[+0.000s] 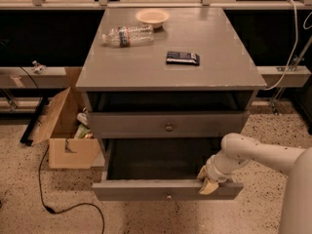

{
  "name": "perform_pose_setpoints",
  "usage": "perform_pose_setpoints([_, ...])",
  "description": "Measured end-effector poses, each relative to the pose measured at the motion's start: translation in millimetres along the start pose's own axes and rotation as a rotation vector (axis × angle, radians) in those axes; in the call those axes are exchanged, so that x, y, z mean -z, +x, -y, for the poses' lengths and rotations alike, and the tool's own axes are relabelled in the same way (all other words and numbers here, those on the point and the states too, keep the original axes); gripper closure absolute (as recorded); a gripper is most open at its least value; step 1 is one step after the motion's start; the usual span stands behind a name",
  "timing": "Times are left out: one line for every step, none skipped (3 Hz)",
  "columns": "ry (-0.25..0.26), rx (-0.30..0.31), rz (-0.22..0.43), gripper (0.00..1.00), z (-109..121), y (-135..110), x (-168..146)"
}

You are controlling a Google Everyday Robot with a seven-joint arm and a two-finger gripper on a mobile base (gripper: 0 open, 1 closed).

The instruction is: Open middle drawer

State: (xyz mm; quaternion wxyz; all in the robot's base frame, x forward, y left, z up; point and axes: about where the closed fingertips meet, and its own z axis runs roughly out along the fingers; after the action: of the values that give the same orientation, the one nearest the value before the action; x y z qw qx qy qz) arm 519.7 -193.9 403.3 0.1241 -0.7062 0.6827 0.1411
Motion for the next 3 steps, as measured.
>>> perform_pose_setpoints([0.043,-0.007,0.044,1.00,-28,0,1])
perform_pose_setpoints([0.047,-0.007,0.048,1.00,-30,0,0])
perform_pose_setpoints([0.069,-0.010,0.078,1.00,-42,-2,0])
